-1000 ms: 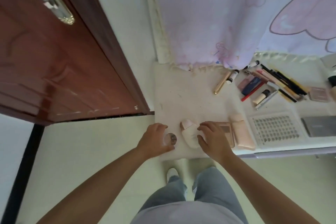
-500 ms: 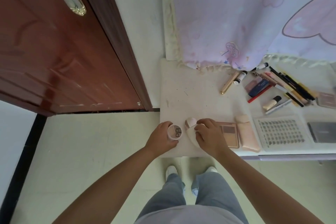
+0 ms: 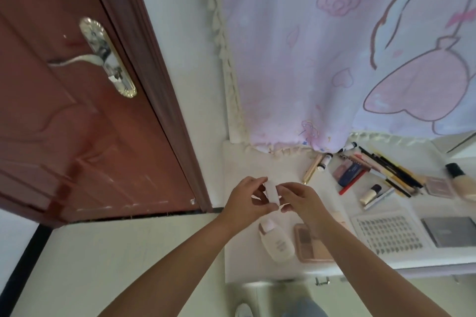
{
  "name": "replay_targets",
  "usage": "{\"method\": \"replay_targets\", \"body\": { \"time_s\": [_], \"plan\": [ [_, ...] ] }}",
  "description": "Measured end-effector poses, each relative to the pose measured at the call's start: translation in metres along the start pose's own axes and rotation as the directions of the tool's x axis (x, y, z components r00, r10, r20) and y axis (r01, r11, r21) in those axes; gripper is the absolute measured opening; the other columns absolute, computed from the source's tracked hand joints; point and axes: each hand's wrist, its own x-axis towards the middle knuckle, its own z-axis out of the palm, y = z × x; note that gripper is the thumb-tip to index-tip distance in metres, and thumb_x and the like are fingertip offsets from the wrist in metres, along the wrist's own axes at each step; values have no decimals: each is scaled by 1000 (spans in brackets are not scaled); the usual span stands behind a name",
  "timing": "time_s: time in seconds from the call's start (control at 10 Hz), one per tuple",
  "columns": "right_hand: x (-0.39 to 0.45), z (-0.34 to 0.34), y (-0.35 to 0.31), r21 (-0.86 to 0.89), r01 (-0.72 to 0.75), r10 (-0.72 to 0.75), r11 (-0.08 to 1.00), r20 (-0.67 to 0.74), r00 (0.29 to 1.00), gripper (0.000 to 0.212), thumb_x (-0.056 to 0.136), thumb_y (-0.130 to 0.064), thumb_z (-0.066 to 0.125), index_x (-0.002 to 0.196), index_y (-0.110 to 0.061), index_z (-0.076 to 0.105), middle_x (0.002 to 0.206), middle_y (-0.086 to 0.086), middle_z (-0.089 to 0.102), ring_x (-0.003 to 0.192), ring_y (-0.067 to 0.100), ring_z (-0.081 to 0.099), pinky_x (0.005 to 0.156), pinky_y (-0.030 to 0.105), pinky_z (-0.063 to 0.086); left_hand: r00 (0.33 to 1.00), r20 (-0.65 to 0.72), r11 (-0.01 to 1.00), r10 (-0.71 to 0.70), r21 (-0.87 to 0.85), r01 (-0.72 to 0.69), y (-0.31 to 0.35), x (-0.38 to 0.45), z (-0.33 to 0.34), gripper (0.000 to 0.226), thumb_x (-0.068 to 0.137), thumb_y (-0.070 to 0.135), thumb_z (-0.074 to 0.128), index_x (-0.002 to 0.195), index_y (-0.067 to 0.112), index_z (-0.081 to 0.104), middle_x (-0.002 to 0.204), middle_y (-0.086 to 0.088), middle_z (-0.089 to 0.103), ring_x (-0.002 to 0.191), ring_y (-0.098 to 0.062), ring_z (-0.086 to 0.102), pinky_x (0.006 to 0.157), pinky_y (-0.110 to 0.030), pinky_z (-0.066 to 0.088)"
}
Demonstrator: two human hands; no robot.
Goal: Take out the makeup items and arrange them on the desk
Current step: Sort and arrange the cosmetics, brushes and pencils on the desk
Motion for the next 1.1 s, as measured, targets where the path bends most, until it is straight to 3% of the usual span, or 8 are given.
{"method": "replay_targets", "body": {
  "time_s": [0.2,0.3,0.5,0.6,0.8,0.9,1.0,1.1],
  "plan": [
    [-1,-6,-39,241,-5,4,971,5,1000,22,96,-8,37,86,-2,55,68,10,54,56,18,53,52,23,45,961,-58,946,270,201,-254,32,15,-4,43,94,25,45,132,5,41,117,-7,44,105,-16,48,87,-17,38],
    [-3,-4,-53,272,-12,6,962,22,1000,24,97,-9,31,87,-3,52,64,11,51,49,16,50,44,22,42,934,-131,925,332,240,-295,48,18,0,66,83,48,20,117,2,53,109,-10,52,99,-20,52,84,-20,38],
    [-8,-3,-68,186,-5,8,982,-13,1000,45,99,-32,23,76,-7,52,49,5,51,36,13,44,36,21,33,867,-281,897,411,294,-330,67,23,2,75,74,52,7,102,2,55,90,-5,56,81,-16,51,68,-12,32],
    [-11,-3,-72,120,-29,35,992,-45,998,52,98,-42,17,71,-13,52,34,-2,48,27,9,39,33,17,28,856,-258,865,447,368,-341,72,24,0,74,74,51,2,91,1,54,77,-2,51,73,-19,50,63,-19,33],
    [-15,-1,-82,122,-131,143,984,-94,985,40,98,-36,25,71,-19,49,25,-10,41,20,1,33,26,12,22,875,-268,897,402,309,-317,79,17,3,49,83,39,11,87,6,46,69,-8,51,68,-33,57,61,-37,42],
    [-17,-2,-85,55,-111,116,992,-108,987,37,99,-25,24,85,-7,54,52,-6,48,37,-3,43,39,13,31,888,-313,937,335,208,-280,84,14,6,31,82,31,14,83,9,37,71,-16,55,70,-36,57,63,-38,41],
    [-18,-4,-86,-169,-68,57,983,-72,996,35,99,-21,18,110,-7,47,74,1,40,60,5,33,60,22,31,892,-332,943,308,230,-240,84,9,8,32,80,32,12,83,11,36,75,-17,58,75,-36,56,63,-36,38],
    [-15,-8,-86,-293,-46,21,955,-87,996,28,99,-22,16,89,-11,41,62,1,38,51,7,36,53,22,30,904,-343,952,257,250,-176,85,8,10,38,80,33,12,82,10,42,75,-13,55,76,-31,55,63,-32,36]
  ]
}}
